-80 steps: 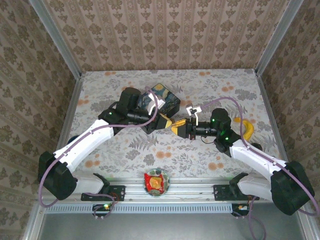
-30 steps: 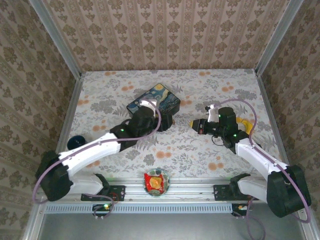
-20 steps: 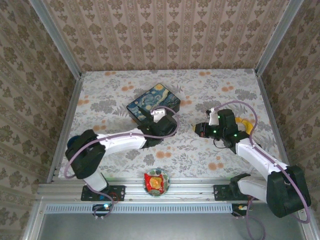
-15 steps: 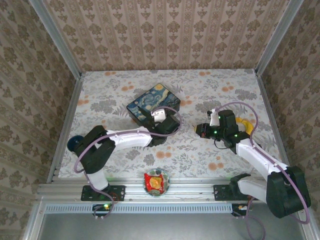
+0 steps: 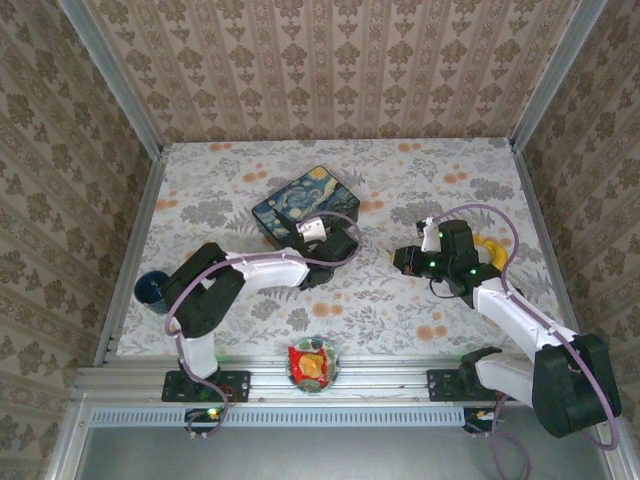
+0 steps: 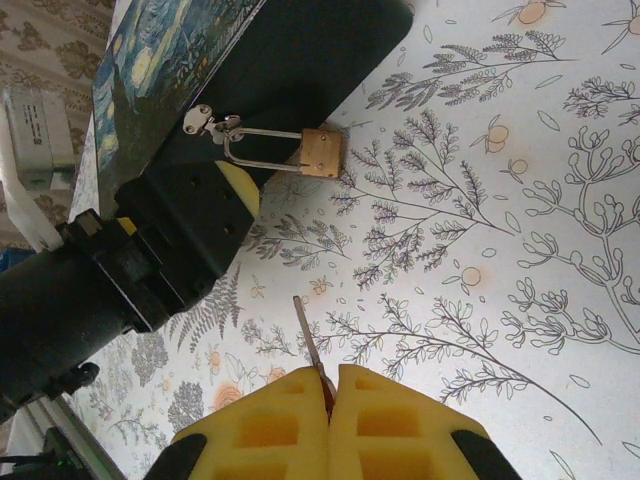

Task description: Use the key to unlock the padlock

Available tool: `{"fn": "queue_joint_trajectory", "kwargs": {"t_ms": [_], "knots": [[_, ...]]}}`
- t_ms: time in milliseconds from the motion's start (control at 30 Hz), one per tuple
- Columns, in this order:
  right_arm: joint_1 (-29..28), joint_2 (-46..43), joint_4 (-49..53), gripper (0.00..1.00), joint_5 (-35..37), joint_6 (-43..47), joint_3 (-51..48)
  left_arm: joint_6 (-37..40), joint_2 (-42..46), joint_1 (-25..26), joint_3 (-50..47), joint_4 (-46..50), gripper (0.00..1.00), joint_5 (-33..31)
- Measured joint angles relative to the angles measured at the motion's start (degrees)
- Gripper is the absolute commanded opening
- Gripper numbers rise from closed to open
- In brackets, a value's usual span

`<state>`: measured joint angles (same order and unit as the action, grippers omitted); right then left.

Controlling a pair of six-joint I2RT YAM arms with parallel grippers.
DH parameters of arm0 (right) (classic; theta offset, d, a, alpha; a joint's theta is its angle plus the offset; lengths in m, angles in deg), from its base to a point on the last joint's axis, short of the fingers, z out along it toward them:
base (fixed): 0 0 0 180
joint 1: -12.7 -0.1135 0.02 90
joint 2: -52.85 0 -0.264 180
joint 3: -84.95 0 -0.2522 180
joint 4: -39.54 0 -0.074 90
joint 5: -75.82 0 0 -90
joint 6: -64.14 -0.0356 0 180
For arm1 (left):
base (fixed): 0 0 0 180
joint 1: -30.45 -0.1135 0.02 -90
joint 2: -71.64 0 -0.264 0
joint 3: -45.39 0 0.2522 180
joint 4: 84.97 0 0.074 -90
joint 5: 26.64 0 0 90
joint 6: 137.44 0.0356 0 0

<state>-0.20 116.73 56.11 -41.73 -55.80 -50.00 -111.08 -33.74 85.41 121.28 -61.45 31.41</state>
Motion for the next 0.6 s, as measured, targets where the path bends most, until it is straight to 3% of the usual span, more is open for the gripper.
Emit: {"fn": "queue_joint_trajectory", "kwargs": {"t_ms": [367,600], "knots": [[0.0,2.0,-2.7,0.0,-0.3,-0.4,-0.3,1.1,0.0,-1.7,-0.2,-1.4,0.74,0.2],[0.0,3.4,-2.9,0.0,-0.1,-0.3,-0.3,0.2,-0.5,0.7,1.2,0.6,0.74,-0.7]]}}
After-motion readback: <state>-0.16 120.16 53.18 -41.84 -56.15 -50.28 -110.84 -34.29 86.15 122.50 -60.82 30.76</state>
